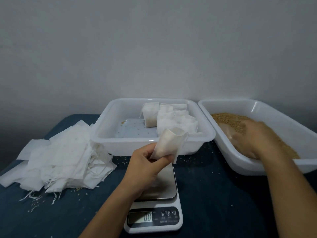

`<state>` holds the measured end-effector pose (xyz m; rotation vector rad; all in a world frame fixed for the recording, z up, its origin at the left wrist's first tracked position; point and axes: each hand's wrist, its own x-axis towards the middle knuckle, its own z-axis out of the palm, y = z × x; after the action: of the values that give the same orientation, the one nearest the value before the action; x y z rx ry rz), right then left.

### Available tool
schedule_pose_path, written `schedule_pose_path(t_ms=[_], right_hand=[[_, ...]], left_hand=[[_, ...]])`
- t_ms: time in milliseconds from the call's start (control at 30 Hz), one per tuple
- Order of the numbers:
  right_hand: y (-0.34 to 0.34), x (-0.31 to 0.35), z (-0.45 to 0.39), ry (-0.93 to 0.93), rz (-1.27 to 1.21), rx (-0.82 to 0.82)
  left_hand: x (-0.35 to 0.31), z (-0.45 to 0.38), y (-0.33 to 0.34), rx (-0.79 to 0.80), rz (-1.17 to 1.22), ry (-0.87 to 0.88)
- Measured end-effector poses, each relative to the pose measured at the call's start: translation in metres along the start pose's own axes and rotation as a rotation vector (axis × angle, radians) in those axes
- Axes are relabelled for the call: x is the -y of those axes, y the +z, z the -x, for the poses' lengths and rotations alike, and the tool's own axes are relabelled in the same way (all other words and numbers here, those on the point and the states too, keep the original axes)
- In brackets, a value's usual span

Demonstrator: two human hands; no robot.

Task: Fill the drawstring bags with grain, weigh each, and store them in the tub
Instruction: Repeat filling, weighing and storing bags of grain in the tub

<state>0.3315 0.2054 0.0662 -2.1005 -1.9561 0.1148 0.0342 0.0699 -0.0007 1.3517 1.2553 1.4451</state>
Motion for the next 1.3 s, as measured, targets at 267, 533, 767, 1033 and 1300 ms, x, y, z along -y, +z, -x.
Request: schedule_pose_path(t_ms=[267,533,767,1033,1300], right_hand=[[-0.035,0.085,0.048,-0.900,-0.502,0.228],[-0.013,0.076,0.010,-0.674,-0.920,0.235],[-0.012,0.034,-0.019,-0.454,-1.244,0.168],[0.004,-0.002,-0.041,-0.188,-1.225,0.095],[0.007,-0.012,-0.045,-0.134,-1.067,-0.007]], left_hand=[[-0.010,-0.005,0.010,0.007,0.004,-0.030],[-0.035,-0.039,0.025,0.010,0.245,-0.154],[-0.063,-0.094,0.077,0.067,0.250,-0.078],[-0.066,-0.126,0.133,0.045,-0.160,-0.023],[-0.073,-0.134,0.148,0.039,-0.217,-0.018]])
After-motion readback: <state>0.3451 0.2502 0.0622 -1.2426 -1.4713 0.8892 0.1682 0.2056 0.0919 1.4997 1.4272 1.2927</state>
